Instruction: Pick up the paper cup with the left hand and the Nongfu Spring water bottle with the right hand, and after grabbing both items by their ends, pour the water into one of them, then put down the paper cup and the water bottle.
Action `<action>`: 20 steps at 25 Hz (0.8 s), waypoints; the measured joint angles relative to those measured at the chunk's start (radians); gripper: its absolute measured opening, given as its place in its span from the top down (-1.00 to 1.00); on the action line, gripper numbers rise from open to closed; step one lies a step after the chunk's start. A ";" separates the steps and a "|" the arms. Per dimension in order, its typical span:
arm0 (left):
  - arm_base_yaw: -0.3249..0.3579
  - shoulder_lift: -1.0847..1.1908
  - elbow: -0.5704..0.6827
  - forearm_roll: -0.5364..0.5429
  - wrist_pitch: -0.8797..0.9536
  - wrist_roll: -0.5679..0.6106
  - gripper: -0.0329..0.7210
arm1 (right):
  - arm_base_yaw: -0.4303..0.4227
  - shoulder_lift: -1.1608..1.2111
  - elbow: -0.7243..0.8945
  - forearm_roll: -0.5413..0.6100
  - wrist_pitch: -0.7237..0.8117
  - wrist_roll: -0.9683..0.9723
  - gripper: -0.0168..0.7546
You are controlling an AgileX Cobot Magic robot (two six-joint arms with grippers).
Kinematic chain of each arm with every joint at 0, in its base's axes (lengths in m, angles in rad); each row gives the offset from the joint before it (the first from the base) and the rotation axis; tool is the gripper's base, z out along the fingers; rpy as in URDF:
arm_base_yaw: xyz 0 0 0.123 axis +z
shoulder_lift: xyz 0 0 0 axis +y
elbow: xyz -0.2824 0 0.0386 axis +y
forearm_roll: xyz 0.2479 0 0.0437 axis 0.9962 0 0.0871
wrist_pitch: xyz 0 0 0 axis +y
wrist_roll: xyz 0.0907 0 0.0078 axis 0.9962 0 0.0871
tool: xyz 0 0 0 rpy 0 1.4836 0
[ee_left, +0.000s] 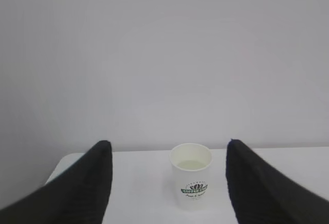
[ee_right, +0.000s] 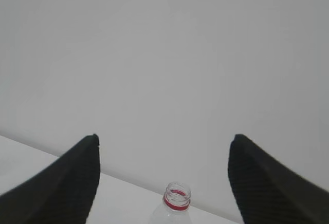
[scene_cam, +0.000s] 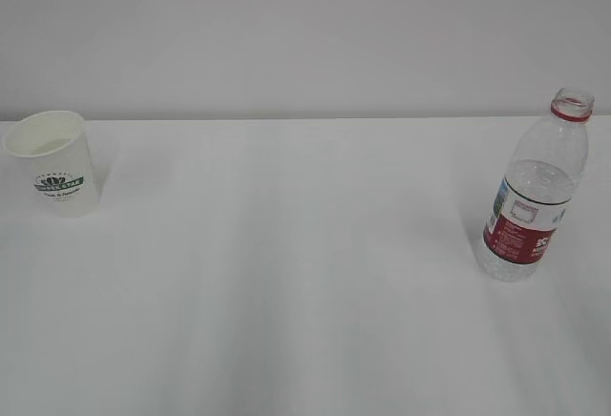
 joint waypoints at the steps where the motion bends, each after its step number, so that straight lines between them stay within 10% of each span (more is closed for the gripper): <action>1: 0.000 0.000 -0.002 0.000 0.014 0.000 -0.42 | 0.000 0.000 0.000 0.000 0.000 0.000 -0.56; 20: 0.000 0.000 -0.089 0.000 0.268 0.007 -0.33 | 0.000 0.000 0.000 0.000 0.009 -0.002 -0.56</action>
